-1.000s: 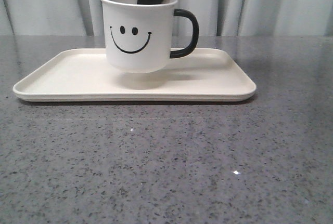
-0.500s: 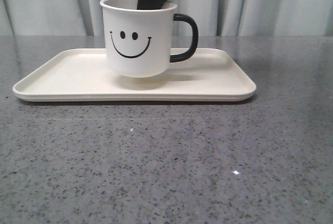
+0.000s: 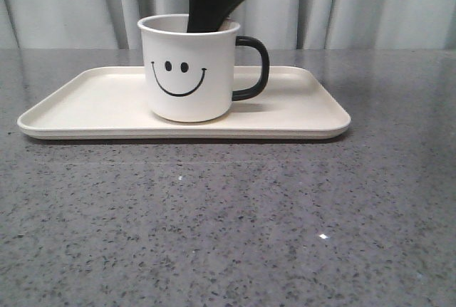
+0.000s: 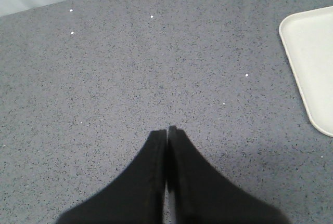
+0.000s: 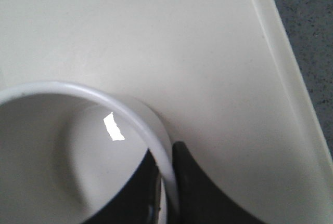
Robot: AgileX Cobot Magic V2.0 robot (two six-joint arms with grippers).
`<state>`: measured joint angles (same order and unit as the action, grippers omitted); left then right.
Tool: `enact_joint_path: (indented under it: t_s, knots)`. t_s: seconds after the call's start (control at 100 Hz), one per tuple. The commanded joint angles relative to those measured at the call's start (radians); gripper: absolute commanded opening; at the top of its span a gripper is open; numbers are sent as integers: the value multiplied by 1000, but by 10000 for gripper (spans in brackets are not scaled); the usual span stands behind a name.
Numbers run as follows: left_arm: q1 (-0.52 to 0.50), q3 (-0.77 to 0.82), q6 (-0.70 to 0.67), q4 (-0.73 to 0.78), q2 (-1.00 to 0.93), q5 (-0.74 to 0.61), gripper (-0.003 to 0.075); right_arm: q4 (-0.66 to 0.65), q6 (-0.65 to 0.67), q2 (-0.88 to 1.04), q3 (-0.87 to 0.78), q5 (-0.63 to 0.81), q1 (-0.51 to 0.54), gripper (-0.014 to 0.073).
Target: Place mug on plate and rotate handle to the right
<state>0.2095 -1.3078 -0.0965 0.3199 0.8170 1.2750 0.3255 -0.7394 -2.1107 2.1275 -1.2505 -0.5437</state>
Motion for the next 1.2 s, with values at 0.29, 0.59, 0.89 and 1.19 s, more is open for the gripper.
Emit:
enact_joint_path:
  t_s: [0.29, 0.59, 0.89, 1.19]
  knots:
    - [-3, -21, -12, 12, -2, -24, -20, 31, -1, 61, 26, -85, -1, -120]
    - [-3, -21, -12, 12, -2, -24, -20, 30, 1, 61, 26, -85, -1, -119]
    - [-3, -21, -12, 11, -2, -20, -20, 30, 4, 61, 26, -85, -1, -119]
    - [-3, -21, -12, 11, -2, -19, -20, 27, 4, 61, 26, -85, -1, -119]
